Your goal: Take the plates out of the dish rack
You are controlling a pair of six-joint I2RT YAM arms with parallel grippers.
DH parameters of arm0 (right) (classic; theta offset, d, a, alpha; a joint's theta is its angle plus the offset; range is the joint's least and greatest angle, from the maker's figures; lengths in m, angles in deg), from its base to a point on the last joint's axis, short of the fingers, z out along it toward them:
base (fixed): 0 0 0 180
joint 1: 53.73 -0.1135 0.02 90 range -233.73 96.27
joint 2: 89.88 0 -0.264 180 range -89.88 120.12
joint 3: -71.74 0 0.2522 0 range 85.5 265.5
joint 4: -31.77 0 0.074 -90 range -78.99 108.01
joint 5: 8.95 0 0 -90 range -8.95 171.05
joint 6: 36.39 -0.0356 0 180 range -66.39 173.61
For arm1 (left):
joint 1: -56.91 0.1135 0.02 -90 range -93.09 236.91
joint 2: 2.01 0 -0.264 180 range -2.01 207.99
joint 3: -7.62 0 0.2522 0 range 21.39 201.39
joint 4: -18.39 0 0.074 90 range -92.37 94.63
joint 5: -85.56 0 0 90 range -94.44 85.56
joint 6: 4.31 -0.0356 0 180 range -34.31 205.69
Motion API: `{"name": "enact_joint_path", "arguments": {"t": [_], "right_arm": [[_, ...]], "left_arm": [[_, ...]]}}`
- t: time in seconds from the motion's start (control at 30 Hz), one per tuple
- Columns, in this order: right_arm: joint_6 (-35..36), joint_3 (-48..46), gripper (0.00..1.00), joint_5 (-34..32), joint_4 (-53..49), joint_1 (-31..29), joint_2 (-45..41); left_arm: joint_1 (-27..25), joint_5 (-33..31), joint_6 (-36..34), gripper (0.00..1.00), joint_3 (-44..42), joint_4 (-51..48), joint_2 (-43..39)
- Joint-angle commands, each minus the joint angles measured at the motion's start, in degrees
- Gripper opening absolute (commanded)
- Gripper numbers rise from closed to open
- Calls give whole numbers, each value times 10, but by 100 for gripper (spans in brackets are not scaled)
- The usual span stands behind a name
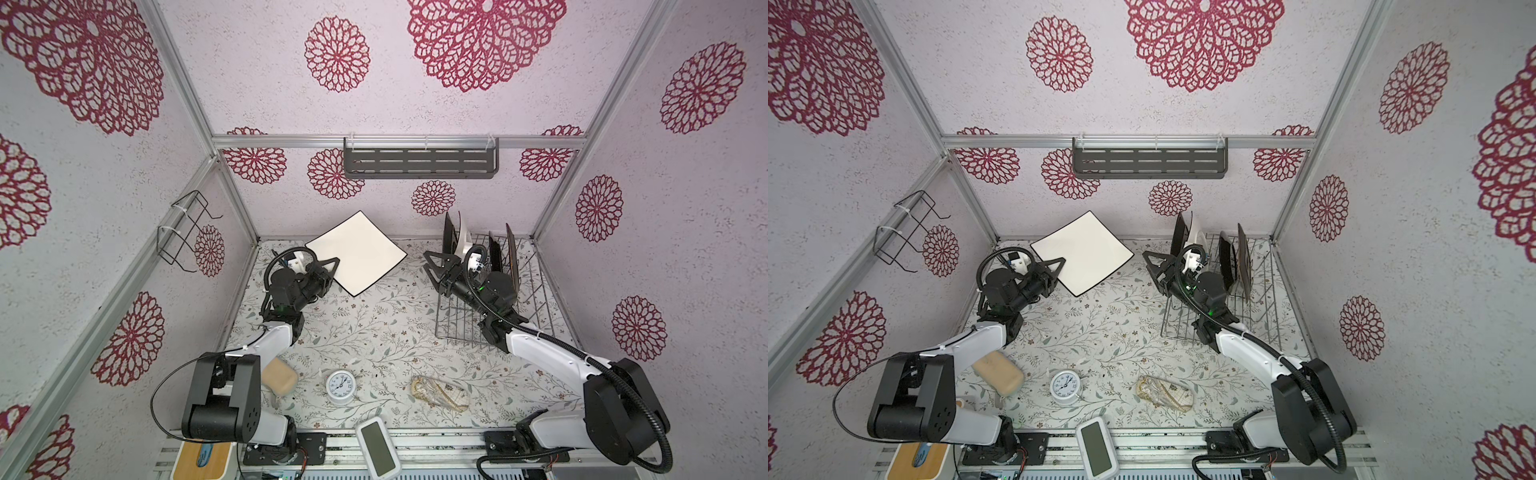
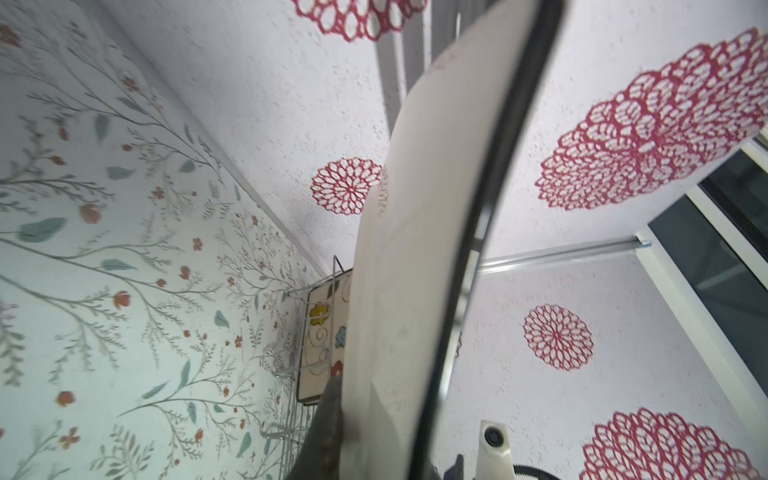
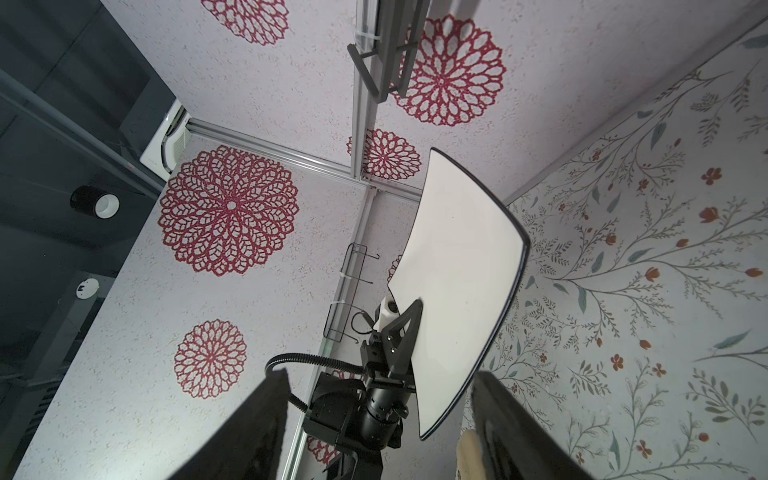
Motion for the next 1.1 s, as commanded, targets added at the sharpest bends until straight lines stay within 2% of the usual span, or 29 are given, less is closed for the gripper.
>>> {"name": "enact_joint_path", "arguments": {"t": [0.0, 0.33, 0.6, 1.07], "right_arm": [[5, 22, 72, 20, 29, 3, 8], [32, 21, 72, 18, -8, 2, 10], [94, 38, 73, -5, -91, -13, 3], [155, 61, 73, -35, -167, -41, 20]], "left_arm": [[15, -22, 16, 0, -4, 122, -12], [56, -35, 30, 0, -17, 172, 35], [76, -49, 37, 0, -19, 193, 76], [98, -97, 31, 0, -50, 198, 91]]}}
